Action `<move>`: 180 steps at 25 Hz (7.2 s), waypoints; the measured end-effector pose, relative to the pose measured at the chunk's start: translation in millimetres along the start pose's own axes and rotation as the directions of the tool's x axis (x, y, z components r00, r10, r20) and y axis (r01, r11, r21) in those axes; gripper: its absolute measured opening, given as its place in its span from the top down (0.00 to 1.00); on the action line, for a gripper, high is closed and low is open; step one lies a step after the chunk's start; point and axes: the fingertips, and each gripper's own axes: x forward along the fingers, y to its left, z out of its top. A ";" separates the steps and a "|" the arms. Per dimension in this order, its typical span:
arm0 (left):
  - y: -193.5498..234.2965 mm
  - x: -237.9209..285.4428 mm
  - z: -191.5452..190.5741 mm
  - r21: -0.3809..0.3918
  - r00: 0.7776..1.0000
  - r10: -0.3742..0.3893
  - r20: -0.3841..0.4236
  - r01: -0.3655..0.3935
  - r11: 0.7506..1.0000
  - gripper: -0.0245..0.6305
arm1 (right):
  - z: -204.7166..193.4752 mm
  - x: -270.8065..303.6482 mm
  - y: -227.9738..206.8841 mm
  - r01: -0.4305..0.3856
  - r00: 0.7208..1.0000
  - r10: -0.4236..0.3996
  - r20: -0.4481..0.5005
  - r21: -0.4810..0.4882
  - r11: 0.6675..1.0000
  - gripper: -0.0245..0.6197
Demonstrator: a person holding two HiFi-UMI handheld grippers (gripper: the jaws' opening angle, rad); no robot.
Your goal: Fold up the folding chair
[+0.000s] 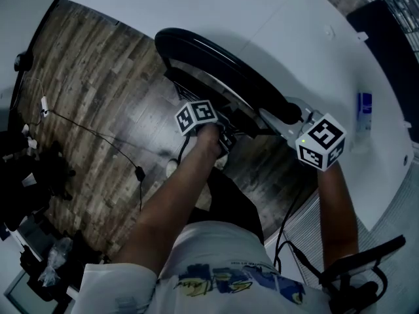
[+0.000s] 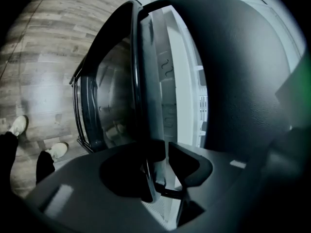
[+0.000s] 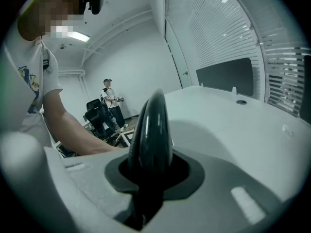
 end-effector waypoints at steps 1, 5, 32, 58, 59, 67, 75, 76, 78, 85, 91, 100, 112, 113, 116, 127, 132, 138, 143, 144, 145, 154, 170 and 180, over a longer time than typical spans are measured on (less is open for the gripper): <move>-1.5 -1.2 -0.1 0.013 1.000 -0.005 -0.005 0.005 1.000 0.70 | 0.2 -0.2 -1.0 -0.003 1.000 0.003 0.000 0.002 1.000 0.84; -1.8 -7.0 -2.9 0.055 1.000 -0.003 -0.027 0.005 0.998 0.70 | 0.9 -0.1 -1.6 -0.004 1.000 0.004 0.007 0.004 1.000 0.84; -26.5 -141.2 33.1 0.389 0.997 -0.079 0.007 0.070 0.919 0.69 | -4.7 -15.5 -14.0 0.195 0.974 -0.205 -0.100 -0.098 0.976 0.66; -90.8 -269.7 38.0 0.786 0.975 -0.201 -0.091 0.194 0.587 0.70 | -8.1 -88.4 80.5 0.570 0.821 -0.569 -0.031 0.048 0.820 0.65; -94.7 -269.5 36.6 0.792 0.973 -0.207 -0.102 0.205 0.575 0.70 | -9.2 -87.5 82.2 0.572 0.821 -0.571 -0.027 0.057 0.819 0.65; -84.4 -337.0 15.6 0.843 0.957 -0.225 -0.185 0.272 0.464 0.78 | -12.4 -63.3 170.4 0.607 0.794 -0.608 -0.012 0.057 0.792 0.68; -68.4 -389.9 3.4 0.903 0.953 -0.192 -0.233 0.285 0.320 0.88 | -21.8 -45.6 241.3 0.659 0.751 -0.661 -0.009 0.085 0.747 0.73; -66.3 -395.8 0.7 0.904 0.952 -0.192 -0.239 0.290 0.312 0.90 | -22.0 -44.9 249.9 0.669 0.741 -0.671 -0.002 0.092 0.738 0.76; -62.0 -406.8 -4.6 0.905 0.948 -0.194 -0.254 0.304 0.299 0.94 | -22.2 -43.9 267.1 0.687 0.723 -0.691 0.012 0.104 0.720 0.82; -49.2 -444.7 -27.4 0.920 0.934 -0.210 -0.289 0.332 0.207 0.96 | -25.9 -45.5 331.9 0.707 0.687 -0.724 0.063 0.172 0.686 0.96; -42.8 -467.0 -57.1 0.917 0.920 -0.233 -0.315 0.358 0.177 0.96 | -32.6 -44.4 377.0 0.713 0.678 -0.731 0.080 0.172 0.680 0.96; -43.7 -487.8 -111.0 0.936 0.929 -0.217 -0.301 0.331 0.118 0.96 | -45.5 -65.4 430.4 0.689 0.688 -0.713 0.131 0.191 0.699 0.96; -27.0 -528.2 -210.0 0.951 0.939 -0.201 -0.279 0.299 0.079 0.96 | -97.1 -99.1 500.6 0.643 0.713 -0.672 0.198 0.198 0.740 0.96; -23.2 -532.2 -213.8 0.953 0.942 -0.193 -0.275 0.293 0.074 0.96 | -100.3 -99.3 505.2 0.641 0.714 -0.671 0.200 0.198 0.741 0.96; -12.4 -541.2 -220.8 0.955 0.946 -0.174 -0.274 0.289 0.069 0.96 | -107.3 -98.2 519.2 0.638 0.714 -0.669 0.204 0.204 0.743 0.96; 1.2 -586.1 -235.6 0.926 0.910 -0.178 -0.375 0.377 -0.023 0.96 | -98.7 -81.8 581.3 0.694 0.654 -0.726 0.210 0.216 0.687 0.96; 14.8 -621.4 -214.4 0.906 0.890 -0.175 -0.422 0.420 -0.050 0.96 | -79.0 -43.1 612.4 0.716 0.634 -0.748 0.195 0.216 0.664 0.96; 63.4 -689.2 -181.2 0.876 0.859 -0.171 -0.483 0.479 -0.066 0.96 | -52.8 31.5 676.6 0.736 0.623 -0.762 0.176 0.197 0.647 0.96; 94.7 -738.1 -161.0 0.848 0.832 -0.162 -0.531 0.520 -0.108 0.96 | -34.1 75.2 724.2 0.764 0.591 -0.788 0.171 0.193 0.615 0.96; 95.7 -741.2 -158.8 0.846 0.831 -0.160 -0.533 0.522 -0.110 0.96 | -30.6 78.3 727.3 0.763 0.592 -0.787 0.174 0.192 0.617 0.96; 95.9 -742.3 -157.5 0.845 0.830 -0.159 -0.535 0.523 -0.111 0.96 | -28.2 79.9 729.0 0.761 0.594 -0.784 0.177 0.191 0.620 0.96; 98.9 -735.5 -161.1 0.838 0.827 -0.137 -0.546 0.535 -0.112 0.96 | -32.0 75.5 732.0 0.767 0.589 -0.791 0.166 0.192 0.612 0.96; 109.5 -728.3 -166.7 0.828 0.822 -0.107 -0.560 0.552 -0.095 0.96 | -41.8 74.5 737.9 0.771 0.590 -0.796 0.140 0.196 0.606 0.96; 116.1 -729.9 -166.4 0.832 0.825 -0.103 -0.555 0.548 -0.092 0.96 | -43.2 80.5 740.9 0.764 0.604 -0.785 0.136 0.180 0.619 0.96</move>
